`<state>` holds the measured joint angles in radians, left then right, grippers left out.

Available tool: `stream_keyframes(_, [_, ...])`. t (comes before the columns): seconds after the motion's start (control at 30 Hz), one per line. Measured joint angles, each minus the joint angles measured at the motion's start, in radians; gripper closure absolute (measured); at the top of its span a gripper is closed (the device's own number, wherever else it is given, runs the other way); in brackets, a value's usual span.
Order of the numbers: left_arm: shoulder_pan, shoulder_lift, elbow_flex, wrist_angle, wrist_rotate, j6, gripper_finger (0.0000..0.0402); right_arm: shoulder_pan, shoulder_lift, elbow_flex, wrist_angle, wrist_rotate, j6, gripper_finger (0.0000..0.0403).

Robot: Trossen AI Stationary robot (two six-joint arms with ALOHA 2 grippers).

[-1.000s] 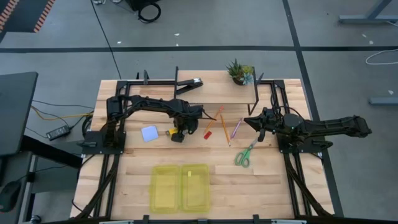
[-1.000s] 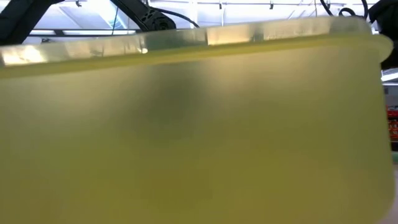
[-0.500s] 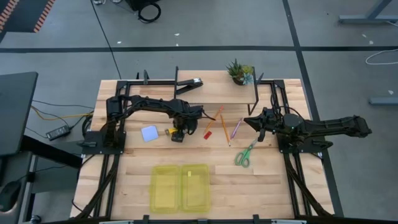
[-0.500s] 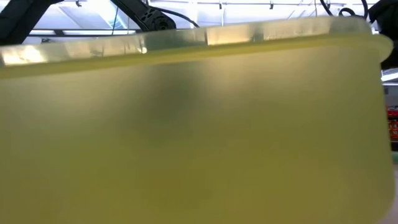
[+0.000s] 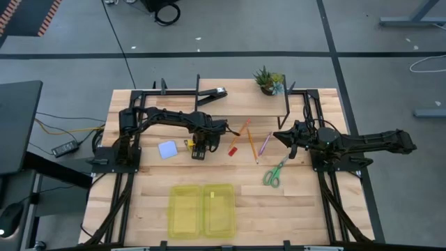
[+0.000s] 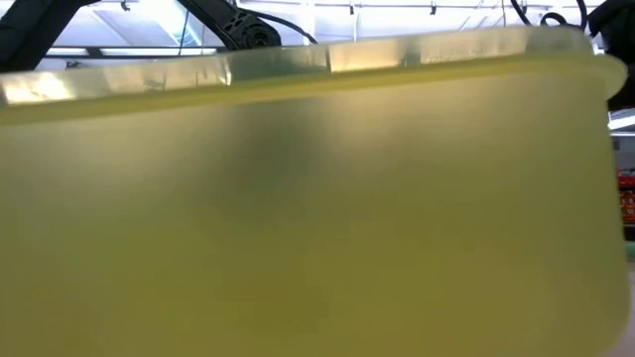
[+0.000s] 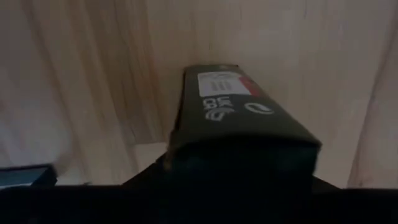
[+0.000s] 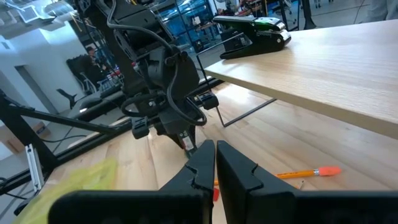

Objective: Pack school essentials
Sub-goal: Put the yellow crayon box into the yellow supply box

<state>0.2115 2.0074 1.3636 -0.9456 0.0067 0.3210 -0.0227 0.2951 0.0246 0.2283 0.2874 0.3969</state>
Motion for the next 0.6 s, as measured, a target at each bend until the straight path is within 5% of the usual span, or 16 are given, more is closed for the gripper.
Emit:
stream_keyframes(0.27, [-0.009, -0.041, 0.06, -0.054, -0.007, 0.005, 0.0323, 0.0, 0.0, 0.0, 0.0, 0.0, 0.0, 0.038])
stream_keyframes(0.6, [-0.129, -0.068, 0.17, -0.116, 0.003, 0.121, 0.0306, 0.0, 0.0, 0.0, -0.01, 0.0, -0.004, 0.038])
